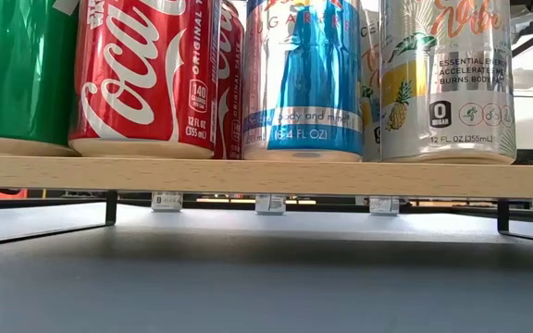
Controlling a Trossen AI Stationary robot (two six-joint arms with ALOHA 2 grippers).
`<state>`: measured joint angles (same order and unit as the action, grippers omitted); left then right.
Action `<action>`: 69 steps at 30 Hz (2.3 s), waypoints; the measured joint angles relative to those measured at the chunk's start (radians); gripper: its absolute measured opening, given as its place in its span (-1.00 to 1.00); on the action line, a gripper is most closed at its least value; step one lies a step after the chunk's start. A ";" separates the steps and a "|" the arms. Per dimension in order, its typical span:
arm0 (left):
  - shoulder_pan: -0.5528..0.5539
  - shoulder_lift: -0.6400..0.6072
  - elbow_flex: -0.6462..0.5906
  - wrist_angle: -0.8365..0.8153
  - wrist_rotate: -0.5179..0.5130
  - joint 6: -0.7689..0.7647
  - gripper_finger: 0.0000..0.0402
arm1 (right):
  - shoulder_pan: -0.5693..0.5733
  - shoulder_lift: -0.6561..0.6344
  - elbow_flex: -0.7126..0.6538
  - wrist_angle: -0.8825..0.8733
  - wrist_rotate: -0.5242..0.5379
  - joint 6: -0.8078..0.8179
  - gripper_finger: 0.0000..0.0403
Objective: Place canned beverage on shelf
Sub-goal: Put the right white-yellow soda can on the shelf aligned with the other white-yellow soda can
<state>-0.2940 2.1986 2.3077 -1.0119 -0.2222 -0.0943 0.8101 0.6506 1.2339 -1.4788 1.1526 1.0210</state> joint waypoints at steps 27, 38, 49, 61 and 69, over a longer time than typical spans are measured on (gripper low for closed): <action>0.014 -0.001 0.000 -0.021 -0.001 0.008 0.25 | 0.000 0.000 0.000 -0.002 -0.001 0.000 0.49; 0.024 -0.001 0.000 -0.028 0.006 0.007 0.25 | 0.000 0.000 0.000 -0.003 -0.001 0.000 0.49; 0.028 -0.002 0.000 -0.040 0.019 0.021 0.25 | 0.000 0.000 0.000 -0.002 -0.001 0.000 0.49; 0.028 -0.002 0.000 -0.053 0.019 0.023 0.25 | 0.000 0.000 0.000 -0.002 -0.001 0.001 0.49; 0.028 -0.002 0.000 -0.054 0.019 0.023 0.26 | 0.000 0.000 0.000 -0.002 -0.001 0.001 0.49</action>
<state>-0.2657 2.1971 2.3077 -1.0657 -0.2033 -0.0715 0.8102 0.6502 1.2339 -1.4803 1.1515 1.0218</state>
